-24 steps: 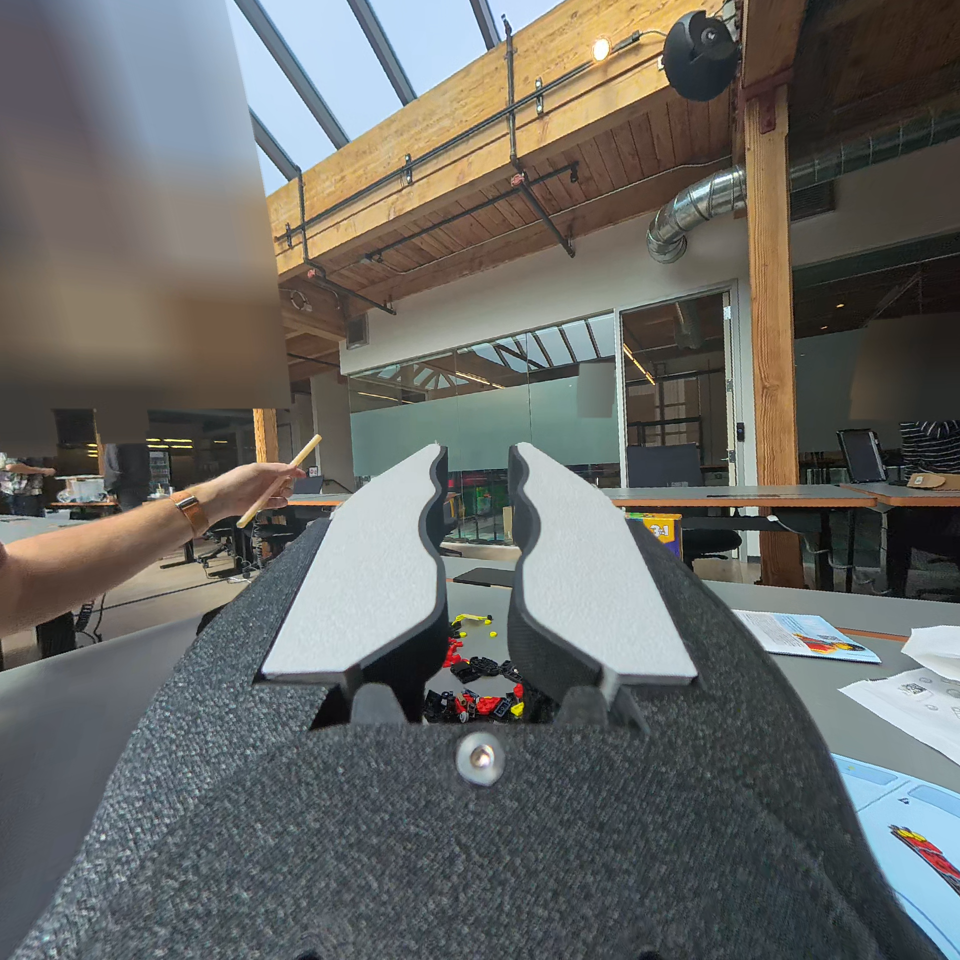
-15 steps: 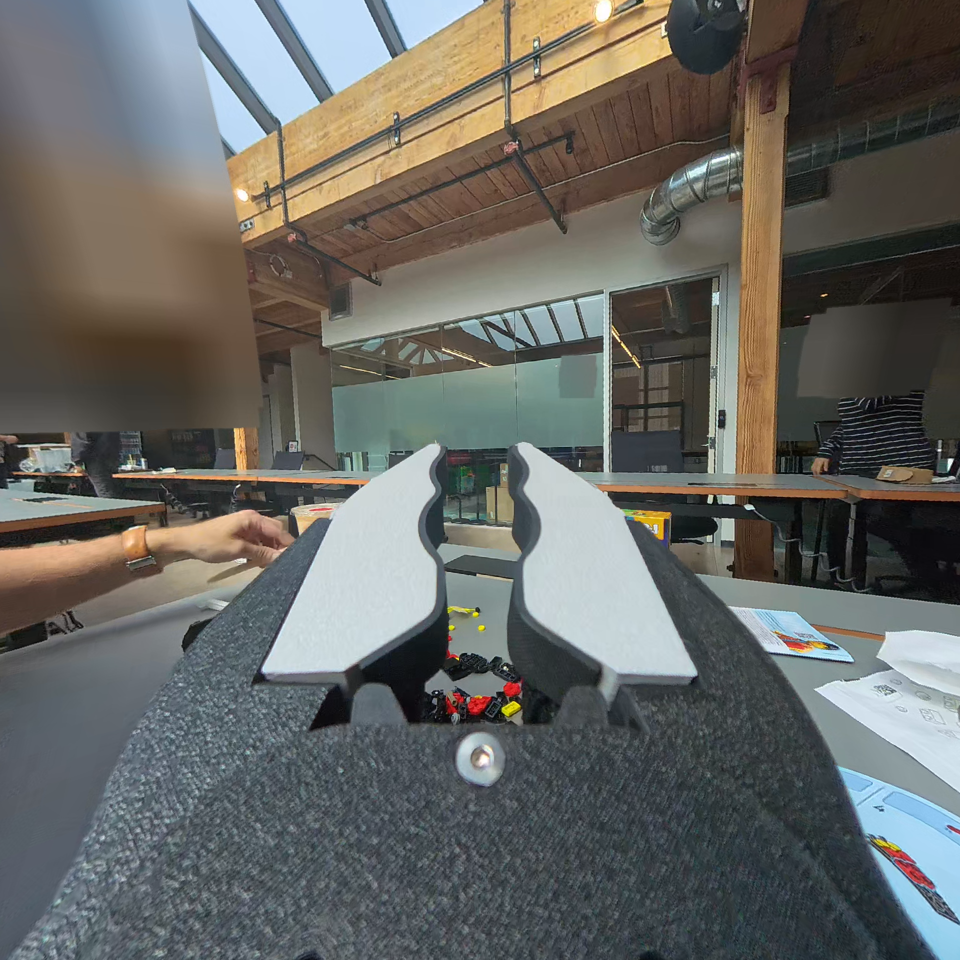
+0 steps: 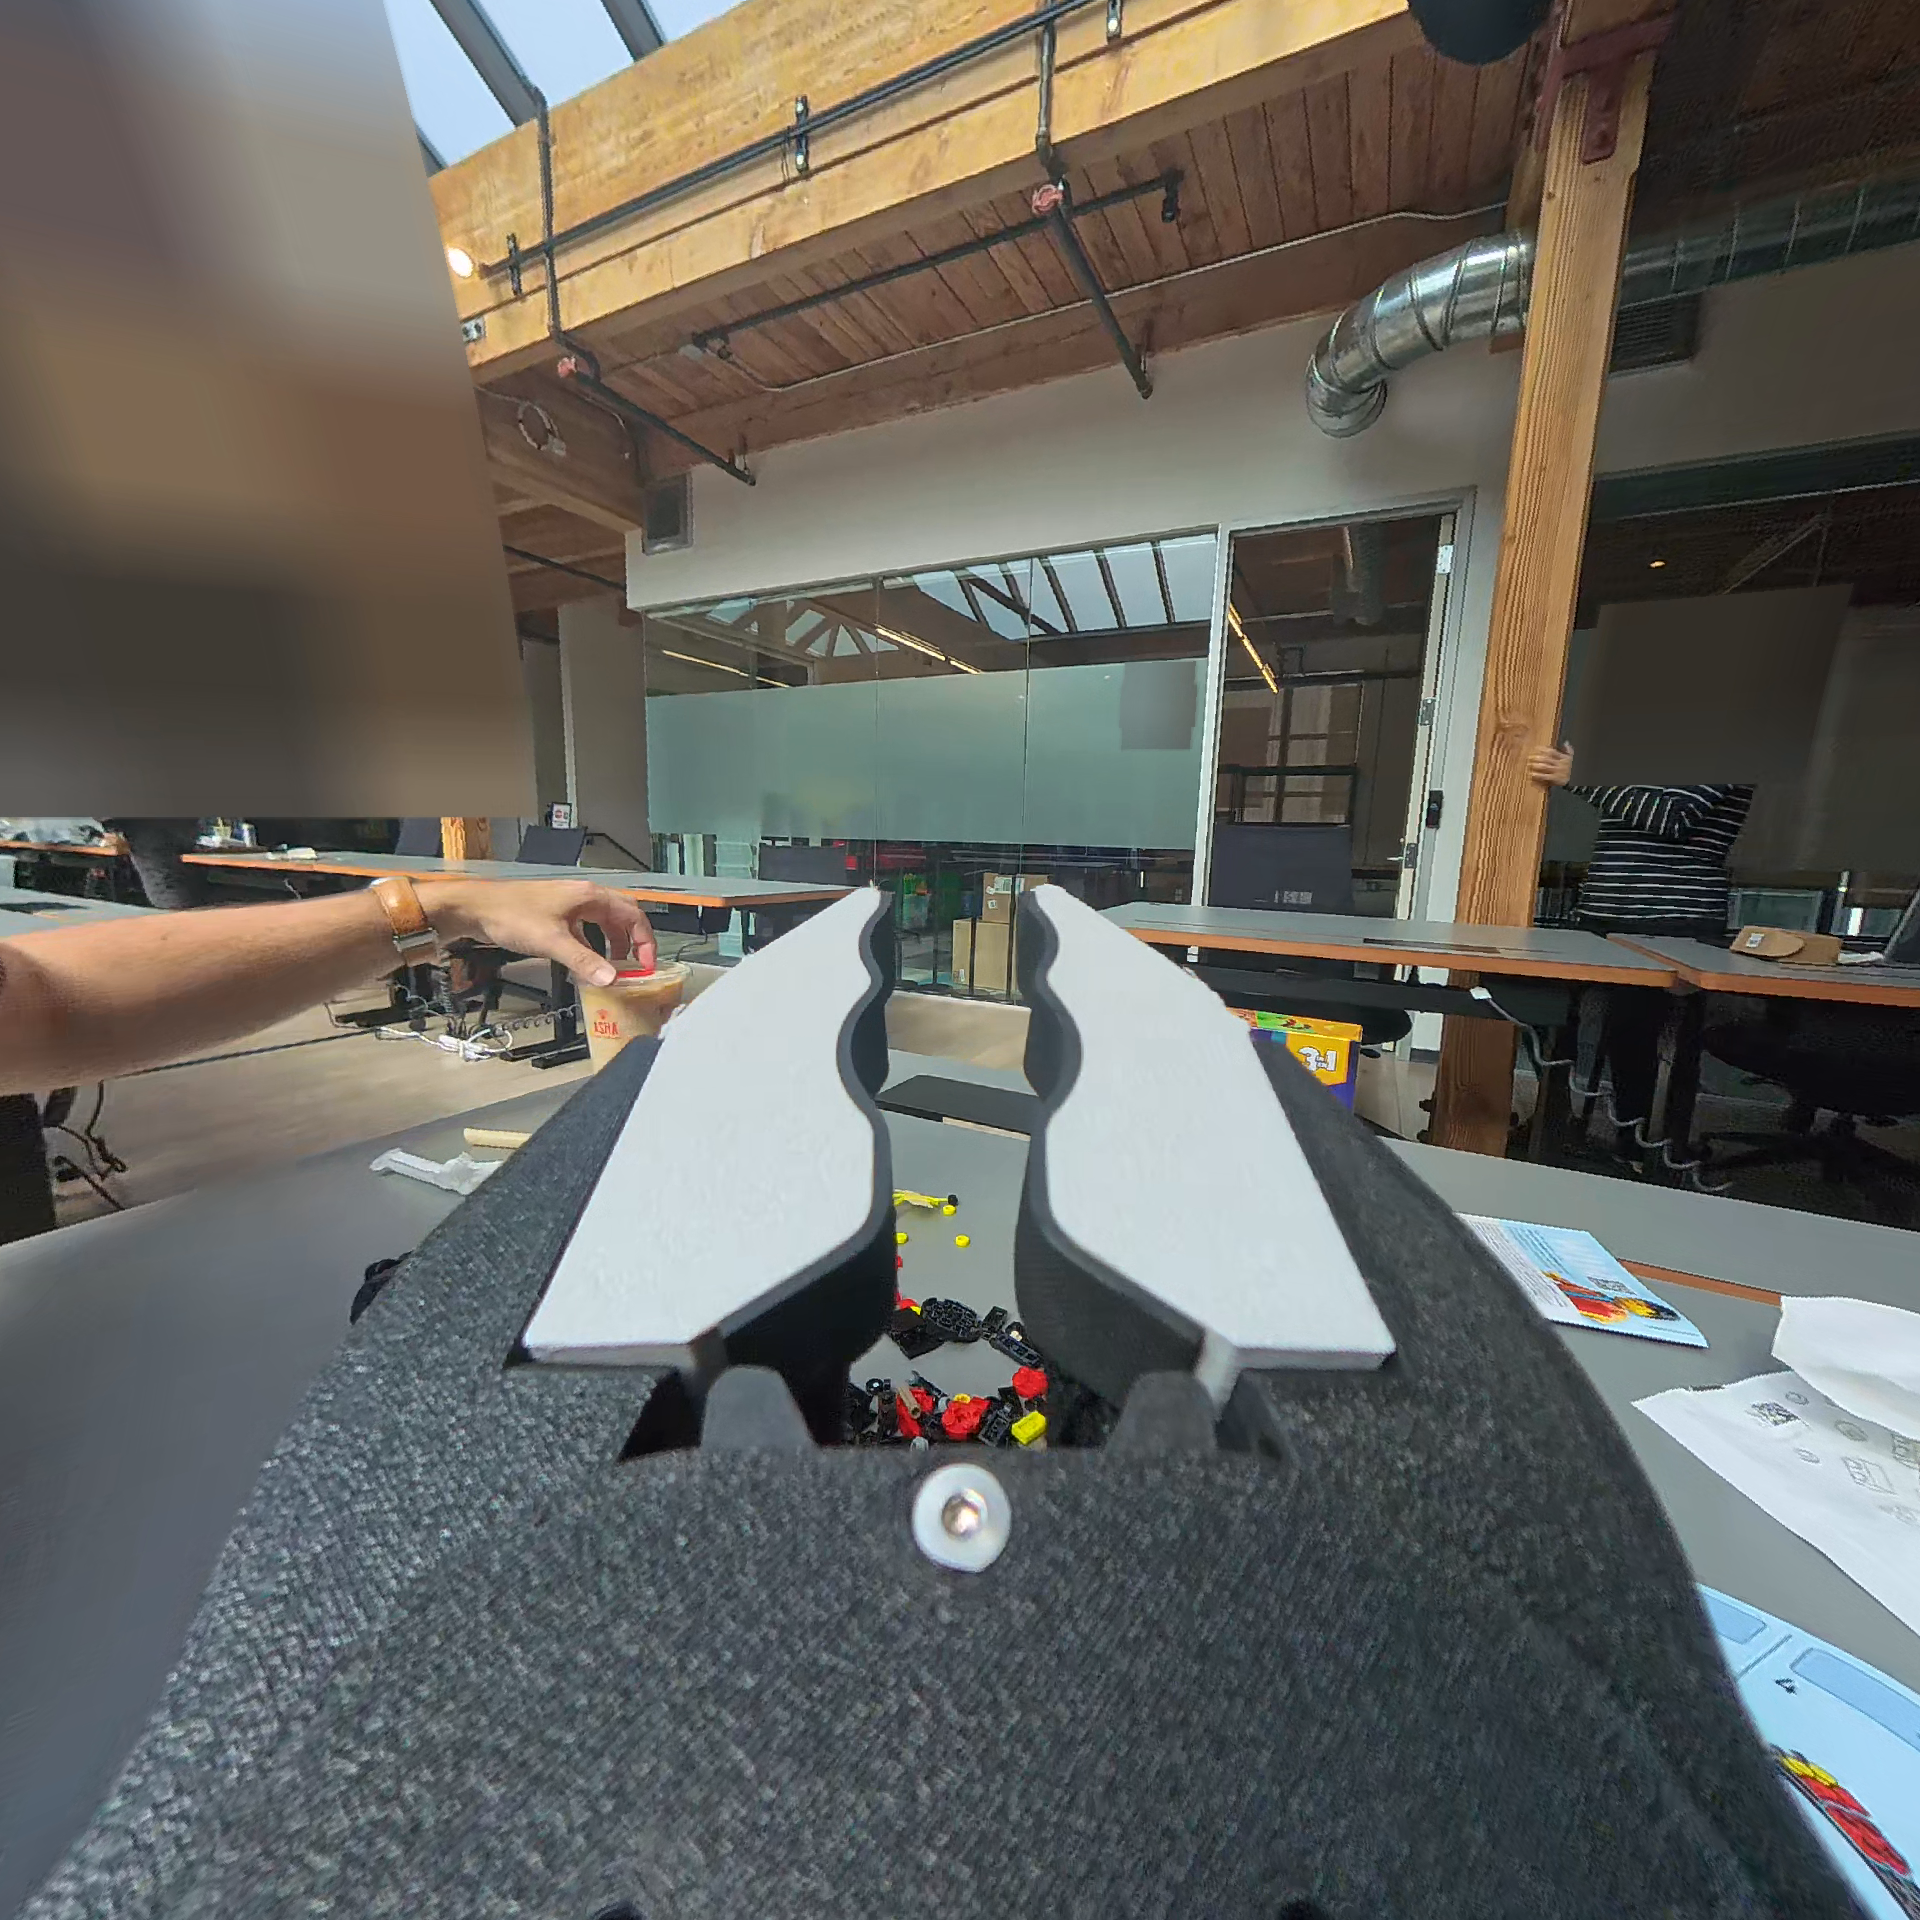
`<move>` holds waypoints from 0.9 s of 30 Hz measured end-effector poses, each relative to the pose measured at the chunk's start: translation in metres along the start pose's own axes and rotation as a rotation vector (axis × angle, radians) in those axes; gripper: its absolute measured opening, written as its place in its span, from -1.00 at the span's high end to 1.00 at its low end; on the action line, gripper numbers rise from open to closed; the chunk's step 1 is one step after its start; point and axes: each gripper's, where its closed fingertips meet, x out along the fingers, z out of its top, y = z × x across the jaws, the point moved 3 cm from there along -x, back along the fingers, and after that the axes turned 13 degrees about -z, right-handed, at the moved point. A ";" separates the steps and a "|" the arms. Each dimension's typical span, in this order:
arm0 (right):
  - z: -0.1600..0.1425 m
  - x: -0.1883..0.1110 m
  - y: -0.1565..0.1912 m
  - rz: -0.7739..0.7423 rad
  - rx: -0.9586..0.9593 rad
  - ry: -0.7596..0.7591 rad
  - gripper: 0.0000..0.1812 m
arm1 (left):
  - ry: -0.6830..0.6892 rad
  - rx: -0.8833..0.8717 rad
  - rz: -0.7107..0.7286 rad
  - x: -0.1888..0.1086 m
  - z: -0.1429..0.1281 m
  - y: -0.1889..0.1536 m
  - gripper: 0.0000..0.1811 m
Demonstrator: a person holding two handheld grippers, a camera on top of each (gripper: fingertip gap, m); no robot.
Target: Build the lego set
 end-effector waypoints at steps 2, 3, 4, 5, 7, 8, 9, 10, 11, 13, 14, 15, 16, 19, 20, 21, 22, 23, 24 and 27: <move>-0.002 -0.001 -0.002 -0.001 0.009 -0.005 0.77 | 0.000 0.000 0.000 0.000 0.000 0.000 -0.25; -0.004 -0.001 -0.004 -0.004 0.016 -0.006 0.77 | 0.000 0.000 0.000 0.000 0.000 0.000 -0.25; -0.006 -0.001 -0.006 -0.006 0.023 -0.006 0.77 | 0.000 0.000 0.000 0.000 0.000 0.000 -0.25; -0.008 -0.001 -0.007 -0.005 0.032 -0.006 0.77 | 0.000 0.000 0.000 0.000 0.000 0.000 -0.25; -0.011 0.000 -0.008 0.002 0.046 -0.004 0.76 | 0.000 0.000 0.000 0.000 0.000 0.000 -0.25; -0.012 0.001 -0.008 0.006 0.046 -0.005 0.76 | 0.000 0.000 0.000 0.000 0.000 0.000 -0.25; -0.013 0.001 -0.008 0.009 0.047 -0.007 0.76 | 0.000 0.000 0.000 0.000 0.000 0.000 -0.25; -0.014 0.000 -0.009 0.011 0.050 -0.010 0.77 | 0.000 0.000 0.000 0.000 0.000 0.000 -0.25; -0.014 0.000 -0.009 0.015 0.055 -0.011 0.77 | 0.000 0.000 0.000 0.000 0.000 0.000 -0.25; -0.016 -0.001 -0.011 0.019 0.066 -0.014 0.77 | 0.000 0.000 0.000 0.000 0.000 0.000 -0.25; -0.017 -0.002 -0.013 0.015 0.069 -0.012 0.77 | 0.000 0.000 0.000 0.000 0.000 0.000 -0.25; -0.018 -0.003 -0.014 0.011 0.073 -0.014 0.77 | 0.000 0.000 0.000 0.000 0.000 0.000 -0.25; -0.018 -0.004 -0.016 0.011 0.080 -0.018 0.77 | 0.000 0.000 0.000 0.000 0.000 0.000 -0.25; -0.018 -0.006 -0.019 0.004 0.086 -0.025 0.77 | 0.000 0.000 0.000 0.000 0.000 0.000 -0.25; -0.018 -0.006 -0.019 0.004 0.088 -0.029 0.77 | 0.000 0.000 0.000 0.000 0.000 0.000 -0.25; -0.019 -0.007 -0.020 0.003 0.092 -0.030 0.77 | 0.000 0.000 0.000 0.000 0.000 0.000 -0.25; -0.020 -0.007 -0.021 0.001 0.095 -0.028 0.77 | 0.000 0.000 0.000 0.000 0.000 0.000 -0.25; -0.021 -0.007 -0.022 0.002 0.100 -0.026 0.77 | 0.000 0.000 0.000 0.000 0.000 0.000 -0.25; -0.022 -0.007 -0.023 0.001 0.106 -0.027 0.77 | 0.000 0.000 0.000 0.000 0.000 0.000 -0.25; -0.024 -0.007 -0.025 -0.002 0.120 -0.037 0.77 | 0.000 0.000 0.000 0.000 0.000 0.000 -0.25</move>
